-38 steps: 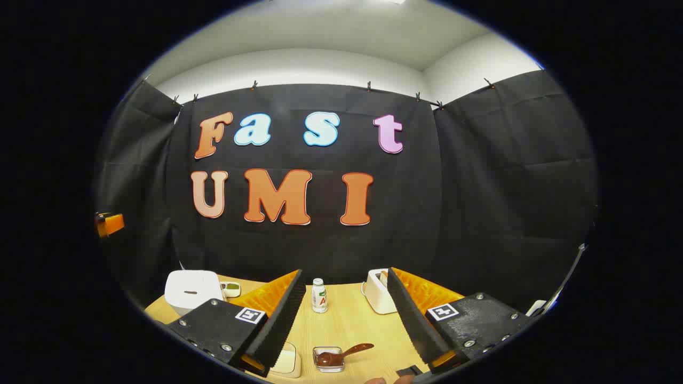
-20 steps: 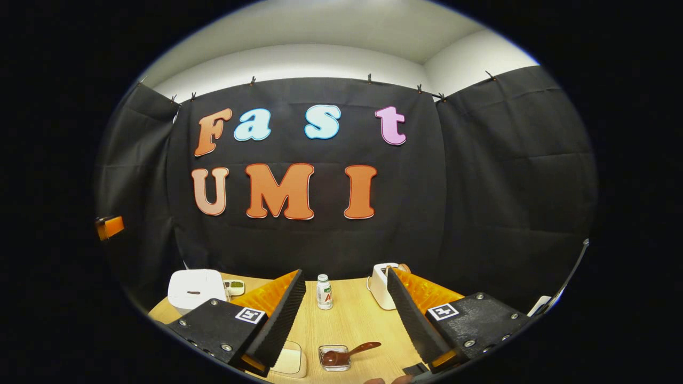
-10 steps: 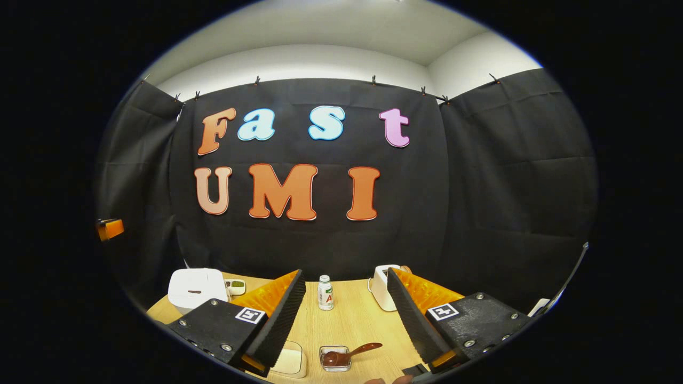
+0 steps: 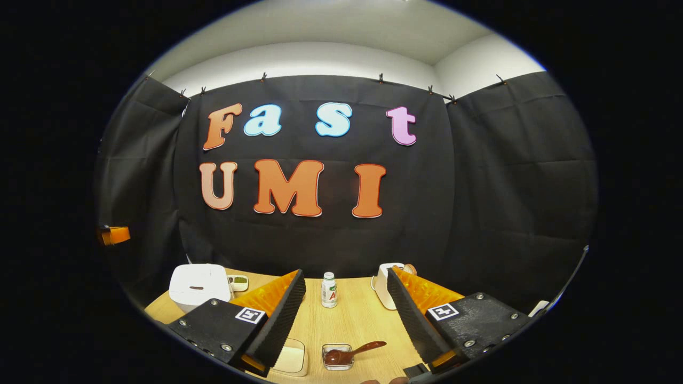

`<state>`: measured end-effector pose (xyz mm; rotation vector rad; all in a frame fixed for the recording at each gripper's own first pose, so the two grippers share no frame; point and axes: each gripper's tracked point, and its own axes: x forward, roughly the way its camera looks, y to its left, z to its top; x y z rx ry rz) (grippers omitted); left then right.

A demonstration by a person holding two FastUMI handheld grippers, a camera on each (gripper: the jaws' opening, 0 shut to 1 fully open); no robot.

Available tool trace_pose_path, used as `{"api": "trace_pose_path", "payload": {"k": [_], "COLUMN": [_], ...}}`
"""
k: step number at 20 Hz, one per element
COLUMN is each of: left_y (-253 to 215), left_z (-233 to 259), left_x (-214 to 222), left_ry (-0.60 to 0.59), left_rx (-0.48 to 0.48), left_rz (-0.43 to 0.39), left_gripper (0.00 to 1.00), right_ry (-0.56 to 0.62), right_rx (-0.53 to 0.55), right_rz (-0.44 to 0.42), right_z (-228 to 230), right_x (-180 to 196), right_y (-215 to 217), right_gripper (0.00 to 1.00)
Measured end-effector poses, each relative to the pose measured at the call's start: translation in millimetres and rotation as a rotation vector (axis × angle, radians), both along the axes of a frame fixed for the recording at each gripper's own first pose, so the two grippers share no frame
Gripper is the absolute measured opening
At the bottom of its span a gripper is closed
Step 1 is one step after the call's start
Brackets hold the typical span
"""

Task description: Close the left gripper, press the button to open the rice cooker; take a wooden spoon from the chopstick holder with the right hand, scoop a spoonful of rice and pour it into the rice cooker, then put the wooden spoon back into the chopstick holder.

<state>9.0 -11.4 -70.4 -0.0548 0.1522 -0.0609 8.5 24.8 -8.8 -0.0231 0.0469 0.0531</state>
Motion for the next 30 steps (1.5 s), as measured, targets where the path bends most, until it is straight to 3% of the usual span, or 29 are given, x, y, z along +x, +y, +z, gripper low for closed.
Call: {"api": "trace_pose_path", "payload": {"k": [4, 12, 13, 14, 16, 20, 27, 30], "left_y": [-9, -13, -13, -14, -16, -16, -10, -9], "left_z": [-24, -95, -104, -115, -136, -173, -218, -223], "left_x": [27, 111, 118, 124, 136, 150, 157, 157], "left_ry": [0.029, 0.193, 0.212, 0.235, 0.287, 0.376, 0.486, 0.487], "left_rx": [0.046, -0.007, -0.002, 0.005, 0.011, 0.024, 0.01, -0.001], "left_rz": [-0.057, -0.131, -0.136, -0.143, -0.152, -0.158, -0.153, -0.15], "left_gripper": [0.05, 0.05, 0.05, 0.05, 0.05, 0.05, 0.05, 0.06], "right_ry": [0.008, 0.04, 0.045, 0.052, 0.066, 0.074, 0.082, 0.091], "right_rx": [0.0, -0.041, -0.039, -0.038, -0.036, -0.051, -0.08, -0.07], "right_rz": [-0.007, -0.022, -0.028, -0.033, -0.045, -0.084, -0.081, -0.077], "right_z": [-3, -11, -12, -14, -18, -21, -26, -28], "right_x": [1, 6, 7, 8, 10, 14, 17, 19], "right_y": [-2, -13, -15, -17, -22, -33, -30, -29], "right_gripper": [0.95, 0.95, 1.0, 0.95, 0.95, 0.95, 0.95, 0.95]}}
